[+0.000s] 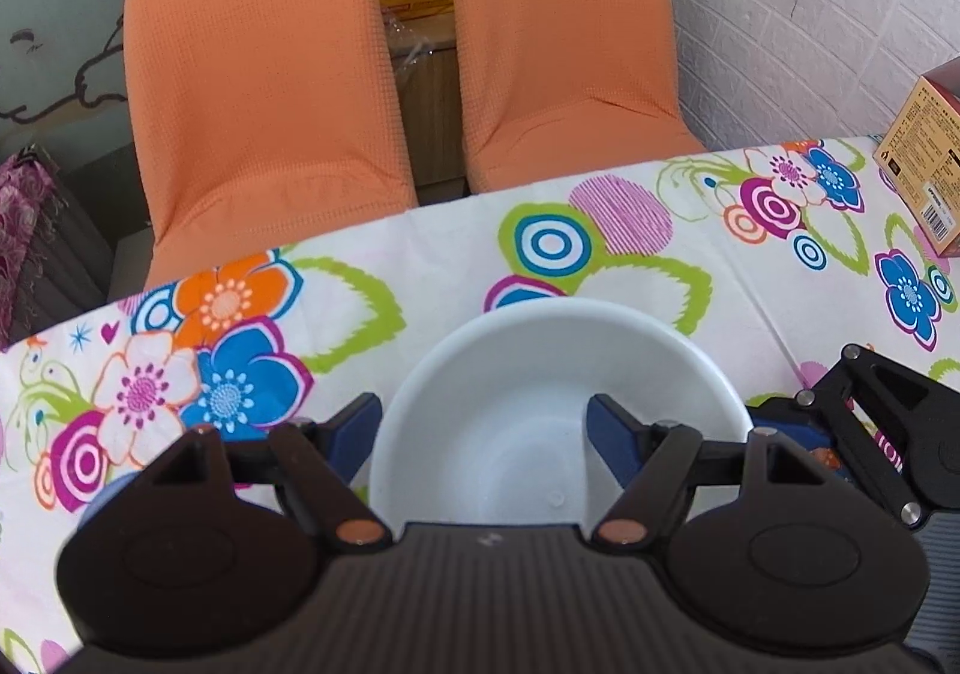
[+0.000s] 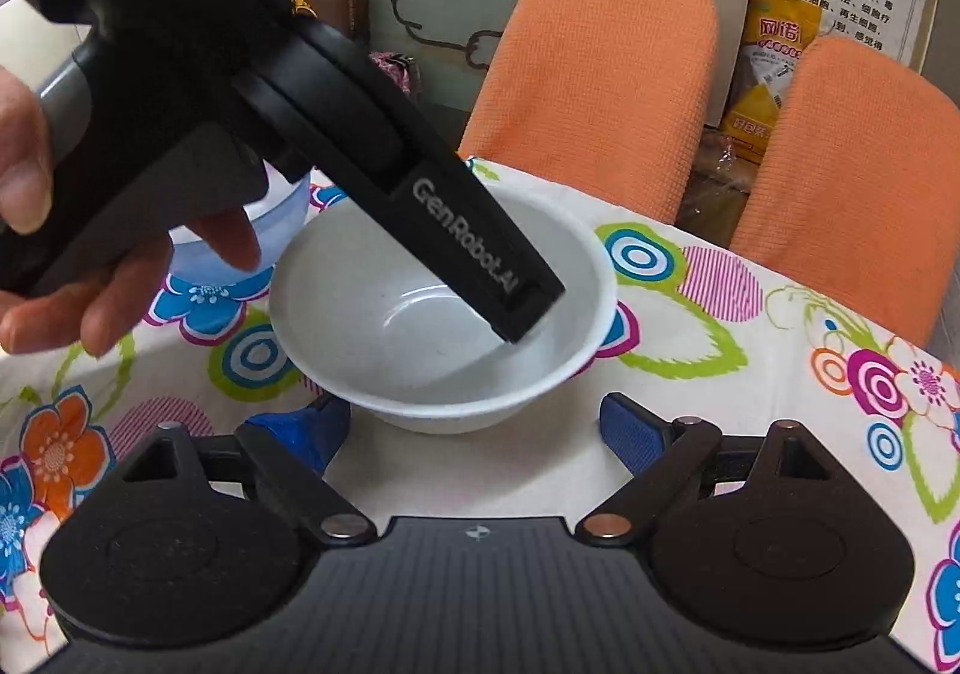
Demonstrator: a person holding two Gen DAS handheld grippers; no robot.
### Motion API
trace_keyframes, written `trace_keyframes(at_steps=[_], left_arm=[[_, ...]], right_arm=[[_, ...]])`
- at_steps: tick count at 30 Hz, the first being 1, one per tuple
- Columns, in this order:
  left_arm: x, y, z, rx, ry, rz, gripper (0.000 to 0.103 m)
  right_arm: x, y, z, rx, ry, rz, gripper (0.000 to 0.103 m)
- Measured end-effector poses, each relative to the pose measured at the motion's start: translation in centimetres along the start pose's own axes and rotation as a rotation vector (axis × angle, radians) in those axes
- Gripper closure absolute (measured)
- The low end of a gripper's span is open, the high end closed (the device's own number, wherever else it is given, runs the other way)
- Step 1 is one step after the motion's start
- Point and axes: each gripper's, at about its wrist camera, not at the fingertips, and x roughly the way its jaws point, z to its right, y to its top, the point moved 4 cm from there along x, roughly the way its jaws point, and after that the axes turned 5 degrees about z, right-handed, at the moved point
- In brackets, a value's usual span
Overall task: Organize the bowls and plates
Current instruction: 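Move the left gripper to the white bowl and grip its rim, then lower the white bowl into the steel bowl and open the left gripper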
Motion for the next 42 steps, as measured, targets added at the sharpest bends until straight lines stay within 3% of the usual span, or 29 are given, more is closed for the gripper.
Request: trace_keyframes(at_steps=[4, 9, 18, 21, 25, 31, 34, 37, 42], left_arm=[[0.3, -0.1, 0.4, -0.002, -0.024, -0.005, 0.030], [-0.6, -0.2, 1.1, 0.035, -0.016, 0.026, 0.031], [-6.5, -0.9, 4.3, 0.012, -0.073, 0.104, 0.031], [-9.5, -2.5, 6.9, 0.011, -0.110, 0.130, 0.031], [-12.8, -6.3, 10.7, 0.005, -0.177, 0.100, 0.031], [-15.8, -13.3, 16.4, 0.068, -0.189, 0.085, 0.031], [-16.3, -15.9, 17.3, 0.073, -0.199, 0.060, 0.031], [-16.7, -17.6, 17.8, 0.105, -0.160, 0.069, 0.031], [-16.4, -19.0, 17.2, 0.092, -0.135, 0.040, 0.031]], right_arm=[[0.3, 0.4, -0.2, -0.004, 0.006, 0.010, 0.025], [-0.3, 0.7, -0.8, -0.034, -0.005, 0.098, 0.025], [-5.3, 1.3, -1.0, -0.025, -0.037, 0.173, 0.025], [-8.5, 0.7, -1.9, -0.057, -0.065, 0.181, 0.025], [-13.8, -1.4, -3.3, -0.033, -0.077, 0.168, 0.025], [-19.8, -6.6, -5.9, 0.007, -0.092, 0.102, 0.025], [-21.3, -8.8, -6.8, 0.049, -0.083, 0.085, 0.025], [-21.8, -10.4, -7.6, 0.069, -0.071, 0.088, 0.025], [-21.3, -11.8, -8.5, 0.054, -0.072, 0.069, 0.025]])
